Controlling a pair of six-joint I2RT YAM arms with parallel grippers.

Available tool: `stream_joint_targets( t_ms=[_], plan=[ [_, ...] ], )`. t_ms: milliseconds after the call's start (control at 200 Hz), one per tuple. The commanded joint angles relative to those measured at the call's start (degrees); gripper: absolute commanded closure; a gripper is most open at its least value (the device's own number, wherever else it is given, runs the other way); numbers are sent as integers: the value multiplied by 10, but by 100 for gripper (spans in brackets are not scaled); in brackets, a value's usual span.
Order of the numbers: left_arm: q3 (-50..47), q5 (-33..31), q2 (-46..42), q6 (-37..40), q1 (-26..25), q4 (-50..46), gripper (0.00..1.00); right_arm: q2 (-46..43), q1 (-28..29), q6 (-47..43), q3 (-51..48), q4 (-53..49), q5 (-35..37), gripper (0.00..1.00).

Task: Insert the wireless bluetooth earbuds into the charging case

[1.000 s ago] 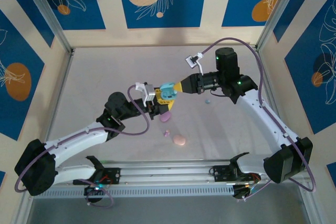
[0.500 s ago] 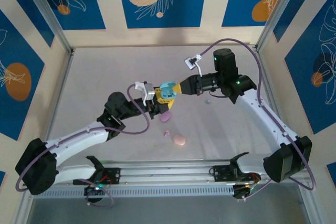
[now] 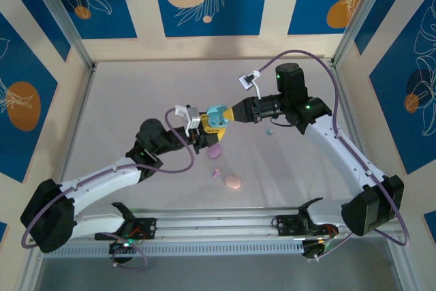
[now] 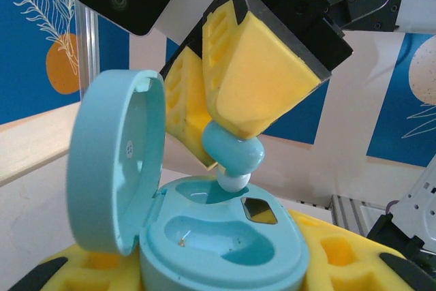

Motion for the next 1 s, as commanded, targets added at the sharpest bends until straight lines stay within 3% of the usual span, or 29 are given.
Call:
stream_joint_targets(
  t_ms=[0, 245, 620, 995],
  plan=[
    [14, 28, -1, -6, 1, 40, 73, 7, 8, 9, 17, 9, 8, 82],
    [15, 26, -1, -7, 1, 39, 73, 19, 9, 24, 43, -22, 13, 81],
    [15, 27, -3, -12, 1, 46, 72, 30, 23, -58, 58, -104, 81, 80],
    [14, 27, -3, -15, 1, 50, 73, 34, 26, -67, 70, -120, 107, 74]
  ],
)
